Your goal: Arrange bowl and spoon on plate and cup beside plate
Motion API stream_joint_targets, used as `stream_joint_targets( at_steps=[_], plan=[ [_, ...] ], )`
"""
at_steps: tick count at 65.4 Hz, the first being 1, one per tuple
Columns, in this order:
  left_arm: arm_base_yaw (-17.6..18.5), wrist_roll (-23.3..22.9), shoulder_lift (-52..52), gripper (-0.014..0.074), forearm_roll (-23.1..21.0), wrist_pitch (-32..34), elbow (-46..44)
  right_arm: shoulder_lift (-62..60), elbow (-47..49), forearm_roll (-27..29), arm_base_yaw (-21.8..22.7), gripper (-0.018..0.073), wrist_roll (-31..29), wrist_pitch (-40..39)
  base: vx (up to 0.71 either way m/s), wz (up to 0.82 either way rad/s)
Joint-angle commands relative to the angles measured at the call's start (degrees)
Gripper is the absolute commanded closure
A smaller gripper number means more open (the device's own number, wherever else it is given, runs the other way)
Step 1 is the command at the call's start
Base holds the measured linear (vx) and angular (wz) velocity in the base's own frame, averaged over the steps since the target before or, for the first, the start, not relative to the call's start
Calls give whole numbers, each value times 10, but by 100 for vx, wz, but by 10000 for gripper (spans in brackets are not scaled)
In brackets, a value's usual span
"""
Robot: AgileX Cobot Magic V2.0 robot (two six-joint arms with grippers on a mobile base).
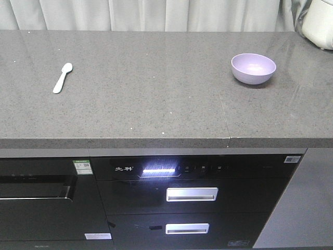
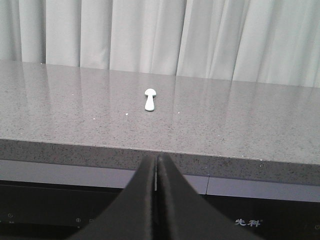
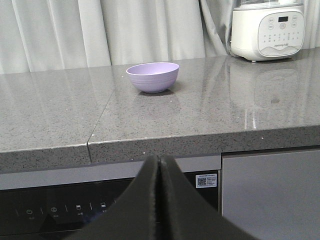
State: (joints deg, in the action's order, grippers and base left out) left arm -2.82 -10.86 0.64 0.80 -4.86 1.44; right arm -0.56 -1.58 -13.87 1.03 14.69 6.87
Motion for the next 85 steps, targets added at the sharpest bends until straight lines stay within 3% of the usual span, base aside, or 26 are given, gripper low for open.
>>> stream_joint_targets(
  at_steps=[1, 85],
  plan=[
    [1, -5, -3, 602, 0, 41, 16, -6, -9, -3, 1, 565, -5, -44, 4, 0],
    [1, -5, -3, 602, 0, 41, 16, -6, -9, -3, 1, 565, -5, -44, 4, 0]
  ],
)
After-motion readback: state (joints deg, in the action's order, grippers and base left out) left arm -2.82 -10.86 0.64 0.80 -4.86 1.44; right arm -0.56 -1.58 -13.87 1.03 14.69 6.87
